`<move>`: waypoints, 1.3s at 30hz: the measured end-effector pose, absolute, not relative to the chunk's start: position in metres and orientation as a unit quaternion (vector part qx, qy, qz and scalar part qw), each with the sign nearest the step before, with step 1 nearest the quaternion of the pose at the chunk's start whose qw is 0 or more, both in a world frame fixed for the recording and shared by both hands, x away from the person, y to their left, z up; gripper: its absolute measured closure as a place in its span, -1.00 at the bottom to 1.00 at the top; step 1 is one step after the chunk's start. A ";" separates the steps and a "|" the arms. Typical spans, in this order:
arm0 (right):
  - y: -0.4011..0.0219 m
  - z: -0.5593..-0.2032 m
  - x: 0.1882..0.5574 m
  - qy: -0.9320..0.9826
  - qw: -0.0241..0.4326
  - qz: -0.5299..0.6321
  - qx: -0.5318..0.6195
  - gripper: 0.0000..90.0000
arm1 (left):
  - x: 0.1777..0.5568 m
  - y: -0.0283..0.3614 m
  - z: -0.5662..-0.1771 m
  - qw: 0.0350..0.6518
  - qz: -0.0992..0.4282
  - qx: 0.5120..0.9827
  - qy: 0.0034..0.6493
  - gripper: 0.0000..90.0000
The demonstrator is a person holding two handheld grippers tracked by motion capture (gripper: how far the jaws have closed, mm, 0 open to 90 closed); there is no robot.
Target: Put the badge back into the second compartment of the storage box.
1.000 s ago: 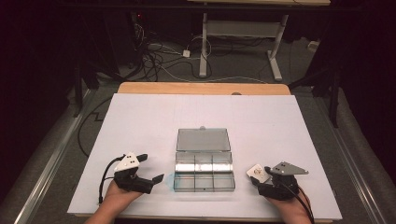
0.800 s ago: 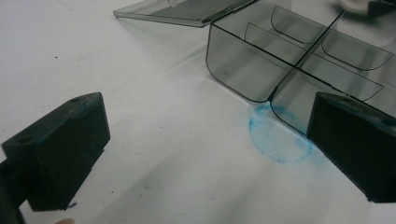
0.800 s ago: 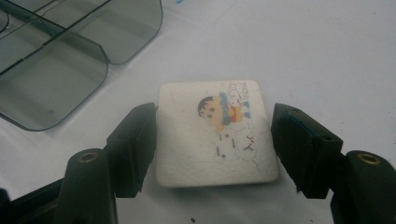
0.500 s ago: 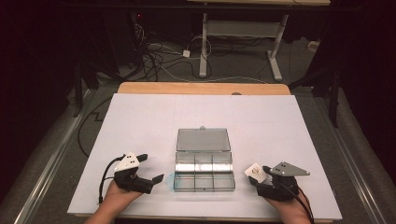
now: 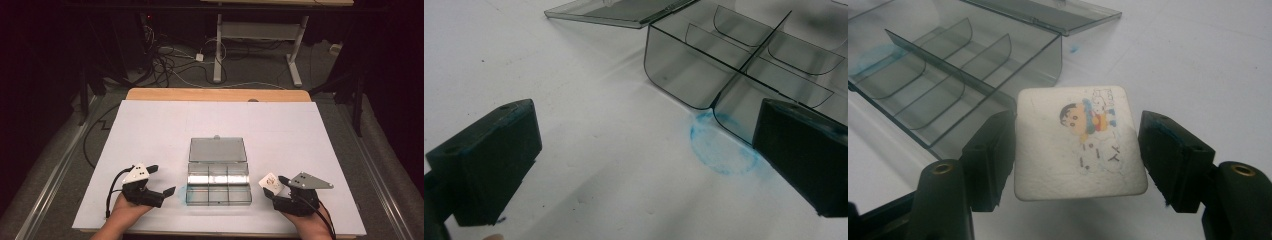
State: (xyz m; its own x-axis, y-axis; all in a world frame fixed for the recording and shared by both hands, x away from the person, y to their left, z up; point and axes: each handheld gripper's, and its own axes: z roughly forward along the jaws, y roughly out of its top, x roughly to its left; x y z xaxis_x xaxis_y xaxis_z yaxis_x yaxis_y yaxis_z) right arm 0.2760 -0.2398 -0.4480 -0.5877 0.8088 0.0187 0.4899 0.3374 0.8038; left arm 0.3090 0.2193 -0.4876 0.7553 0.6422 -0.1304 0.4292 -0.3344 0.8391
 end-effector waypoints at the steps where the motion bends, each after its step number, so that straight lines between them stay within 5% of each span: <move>1: -0.239 -0.447 0.276 0.796 0.197 0.406 0.405 -0.25 | 0.309 0.219 -0.488 0.472 0.113 0.809 0.331 -1.00; 39: -0.182 -0.433 0.283 0.823 0.173 0.426 0.332 -0.25 | 0.308 0.220 -0.488 0.476 0.113 0.807 0.331 -1.00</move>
